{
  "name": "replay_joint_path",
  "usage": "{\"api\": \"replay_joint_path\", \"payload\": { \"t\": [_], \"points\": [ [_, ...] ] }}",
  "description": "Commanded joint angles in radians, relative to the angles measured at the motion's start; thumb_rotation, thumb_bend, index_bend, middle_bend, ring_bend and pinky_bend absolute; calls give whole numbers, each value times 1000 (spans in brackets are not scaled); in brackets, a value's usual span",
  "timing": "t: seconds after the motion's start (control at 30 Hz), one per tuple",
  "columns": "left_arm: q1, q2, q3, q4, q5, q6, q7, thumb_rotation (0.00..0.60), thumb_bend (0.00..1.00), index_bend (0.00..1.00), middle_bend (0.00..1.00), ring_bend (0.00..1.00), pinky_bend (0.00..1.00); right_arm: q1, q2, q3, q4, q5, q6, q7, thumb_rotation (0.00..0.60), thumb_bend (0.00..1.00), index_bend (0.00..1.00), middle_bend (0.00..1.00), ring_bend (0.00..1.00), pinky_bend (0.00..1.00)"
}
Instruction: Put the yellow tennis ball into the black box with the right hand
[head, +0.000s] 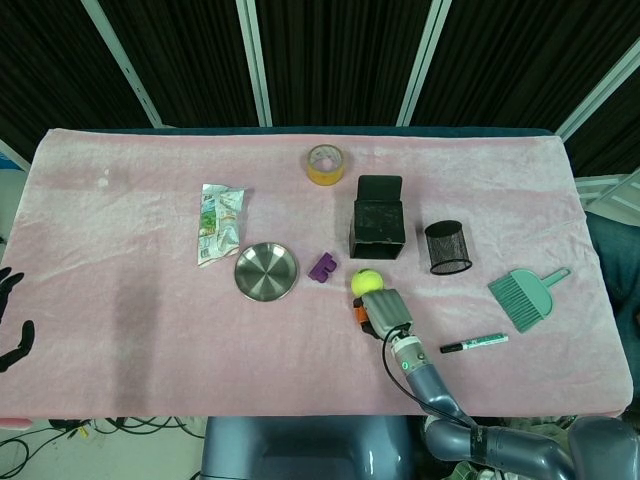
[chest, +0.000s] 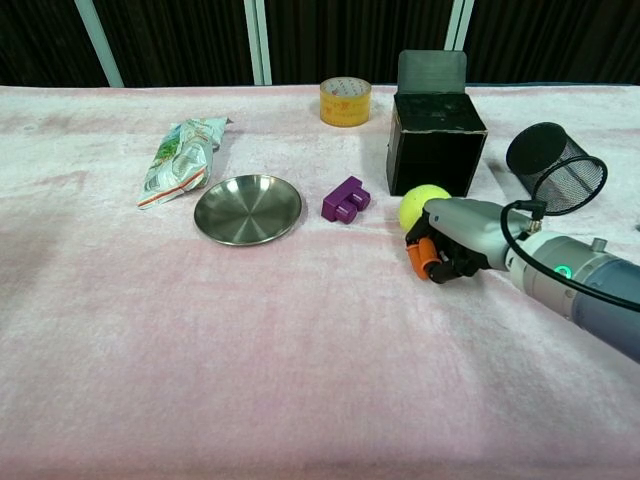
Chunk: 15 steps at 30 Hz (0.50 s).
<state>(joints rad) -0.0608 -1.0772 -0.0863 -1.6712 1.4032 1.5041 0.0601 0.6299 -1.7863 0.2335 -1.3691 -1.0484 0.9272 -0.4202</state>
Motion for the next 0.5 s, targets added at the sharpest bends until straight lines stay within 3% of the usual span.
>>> {"api": "replay_joint_path", "payload": {
  "t": [0.03,0.3,0.5],
  "points": [
    [0,0,0,0,-1,-1,-1,600,485,134,73,17,0,19,-6,24,16,26,-7,-1,600,750,1000,871,875,1000],
    [-1,1,0,0,-1,-2,1,600,485,134,73,17,0,59,-3,79,54,120,-25,-8,600,751,1000,871,875,1000],
    [2,-1,-1,-1,-2,4,4,600,485,134,73,17,0,103,-38,89,138,173,-60,-9,600,750,1000,871,875,1000]
  ]
}}
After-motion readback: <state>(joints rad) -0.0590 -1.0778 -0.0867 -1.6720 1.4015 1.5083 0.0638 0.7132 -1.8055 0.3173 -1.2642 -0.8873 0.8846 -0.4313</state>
